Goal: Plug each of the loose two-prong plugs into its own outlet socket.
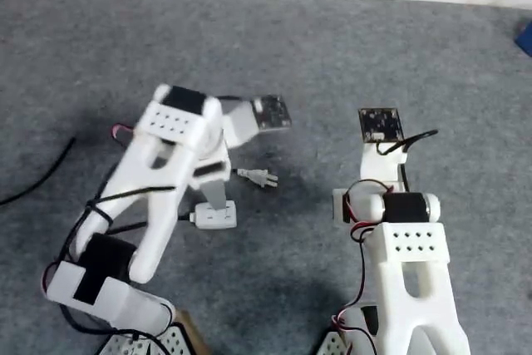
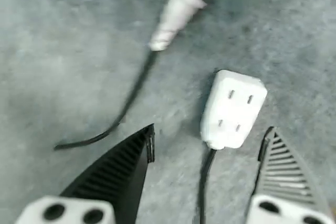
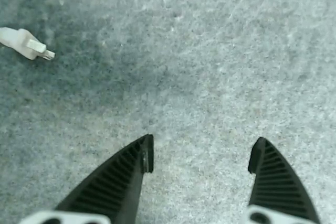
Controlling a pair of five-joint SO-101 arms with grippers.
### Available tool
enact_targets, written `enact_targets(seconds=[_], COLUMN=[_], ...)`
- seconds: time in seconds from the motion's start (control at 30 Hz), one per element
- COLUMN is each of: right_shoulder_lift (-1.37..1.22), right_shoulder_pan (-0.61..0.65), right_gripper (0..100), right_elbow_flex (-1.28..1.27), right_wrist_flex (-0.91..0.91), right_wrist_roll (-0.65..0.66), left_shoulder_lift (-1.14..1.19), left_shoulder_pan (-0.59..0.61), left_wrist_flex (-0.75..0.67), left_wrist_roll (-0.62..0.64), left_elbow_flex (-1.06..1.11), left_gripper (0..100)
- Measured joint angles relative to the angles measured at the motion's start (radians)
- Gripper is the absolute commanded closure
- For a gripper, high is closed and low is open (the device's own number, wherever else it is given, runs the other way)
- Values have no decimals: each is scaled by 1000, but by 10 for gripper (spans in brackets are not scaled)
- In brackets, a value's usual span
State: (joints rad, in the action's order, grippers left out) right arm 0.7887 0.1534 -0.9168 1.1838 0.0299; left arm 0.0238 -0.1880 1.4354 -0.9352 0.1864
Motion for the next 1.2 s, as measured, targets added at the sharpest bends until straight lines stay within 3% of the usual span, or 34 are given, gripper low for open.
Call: enact_targets(seconds=[0.37,0.53,0.67,0.77,0.93,1.1,1.2], right_shoulder_lift=[0,-15,-147,-330,-658,-862,-924], right_shoulder_pan=[0,94,229,308,416,540,589], right_gripper=[711,711,711,712,713,713,713], right_elbow_flex=[0,48,213,394,697,793,770], right_wrist_flex=[0,-104,-123,-87,3,5,-57], right_wrist_roll=[0,0,0,5,109,138,210], left_shoulder_lift=[178,141,91,87,87,87,87], left_shoulder_pan=[9,43,51,74,215,273,301], left_wrist_flex=[44,100,107,28,-193,-396,-443], left_wrist_roll=[26,230,486,664,865,999,1028], left_elbow_flex=[-121,-183,-163,-97,8,112,129], left_gripper=[699,841,877,877,877,877,877])
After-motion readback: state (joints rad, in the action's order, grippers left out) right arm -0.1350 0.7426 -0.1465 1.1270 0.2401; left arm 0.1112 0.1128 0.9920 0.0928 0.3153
